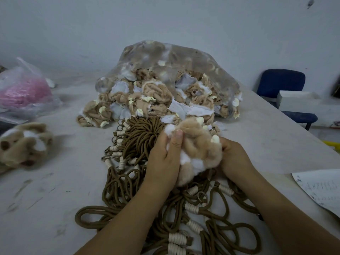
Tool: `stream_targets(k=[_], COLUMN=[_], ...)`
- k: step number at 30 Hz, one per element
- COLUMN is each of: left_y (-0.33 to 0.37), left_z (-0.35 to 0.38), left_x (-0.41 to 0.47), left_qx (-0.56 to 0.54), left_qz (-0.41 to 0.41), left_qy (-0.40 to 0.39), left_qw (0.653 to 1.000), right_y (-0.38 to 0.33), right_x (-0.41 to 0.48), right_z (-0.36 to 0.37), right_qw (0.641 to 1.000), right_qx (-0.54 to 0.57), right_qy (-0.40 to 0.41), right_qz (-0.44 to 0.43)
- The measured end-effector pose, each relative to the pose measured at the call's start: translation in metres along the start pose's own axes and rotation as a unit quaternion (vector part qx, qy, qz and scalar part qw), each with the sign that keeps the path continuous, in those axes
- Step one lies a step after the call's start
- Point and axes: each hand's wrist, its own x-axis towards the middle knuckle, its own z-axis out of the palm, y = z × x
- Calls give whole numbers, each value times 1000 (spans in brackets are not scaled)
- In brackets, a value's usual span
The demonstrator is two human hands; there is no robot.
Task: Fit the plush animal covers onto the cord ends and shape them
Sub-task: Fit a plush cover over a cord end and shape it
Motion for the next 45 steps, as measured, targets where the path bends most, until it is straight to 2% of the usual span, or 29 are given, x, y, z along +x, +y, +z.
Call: stream_targets(k=[7, 16, 20, 25, 32, 35, 37, 42, 45], left_y=[4, 6, 5, 3, 0, 2, 3, 4, 4], left_z=[-2, -1, -3, -2, 3, 1, 0, -3, -2], left_x=[1, 2, 2, 4, 1, 2, 2, 4, 3], left_qx=[2, -33, -22, -9, 18, 31, 36, 75, 52], left_qz=[50, 5, -1, -29, -45, -25, -7, 16, -13], left_qy=[9, -31, -24, -5, -7, 14, 26, 44, 40], left_qw=[999, 999, 999, 1000, 999, 999, 999, 996, 998], right_y=[4, 9, 9, 11, 12, 11, 8, 3, 2], right_x=[1, 3, 4, 1, 3, 3, 2, 3, 1], right_z=[-11, -11, -2, 13, 22, 14, 9, 0, -7], right_qw=[1000, 1000, 999, 990, 996, 997, 998, 999, 1000], right_qx=[1, 7, 35, 132, 77, 62, 43, 9, 13], right_qy=[-6, -2, -10, -40, -12, -34, -43, -2, 13], right_qz=[4, -24, 2, -4, 51, 10, 16, 37, 18])
